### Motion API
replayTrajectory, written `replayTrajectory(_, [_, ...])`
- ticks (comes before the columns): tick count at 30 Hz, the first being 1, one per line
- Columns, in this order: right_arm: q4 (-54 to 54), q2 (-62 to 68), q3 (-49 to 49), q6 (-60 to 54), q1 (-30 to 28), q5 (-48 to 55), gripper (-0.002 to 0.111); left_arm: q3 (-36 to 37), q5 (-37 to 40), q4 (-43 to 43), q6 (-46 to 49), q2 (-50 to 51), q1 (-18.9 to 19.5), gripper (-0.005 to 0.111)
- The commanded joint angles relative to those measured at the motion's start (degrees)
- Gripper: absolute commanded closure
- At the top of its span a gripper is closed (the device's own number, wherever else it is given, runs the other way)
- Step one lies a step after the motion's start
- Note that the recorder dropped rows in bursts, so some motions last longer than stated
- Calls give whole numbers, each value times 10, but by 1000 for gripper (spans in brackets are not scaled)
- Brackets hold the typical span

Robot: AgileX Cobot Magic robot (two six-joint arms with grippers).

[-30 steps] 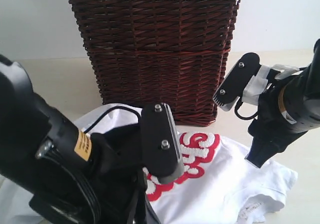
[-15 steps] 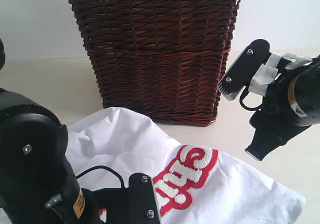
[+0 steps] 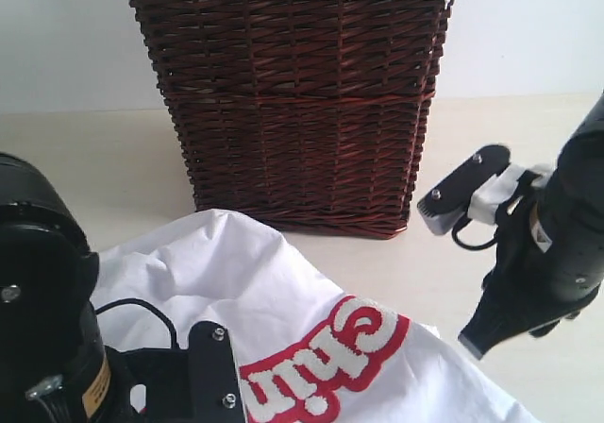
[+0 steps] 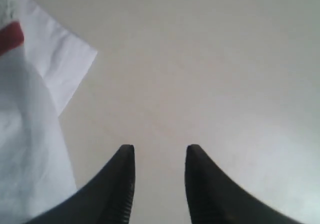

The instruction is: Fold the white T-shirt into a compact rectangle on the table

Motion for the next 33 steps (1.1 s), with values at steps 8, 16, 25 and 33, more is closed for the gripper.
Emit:
replayTrajectory(8, [214,131,-7,-147,-14,5,66,2,-5,16,-10,-45,-2,107])
replayTrajectory(16, [206,82,-34,-194,-14,72,108,2,-7,16,-2,-45,-2,107])
replayTrajectory(25, [340,-39,-70,-275,78,17,108,2,-7,16,4,-45,-2,107])
replayTrajectory(33, [364,52,-70,-269,216,-44,108,2,-5,16,3,-45,-2,107])
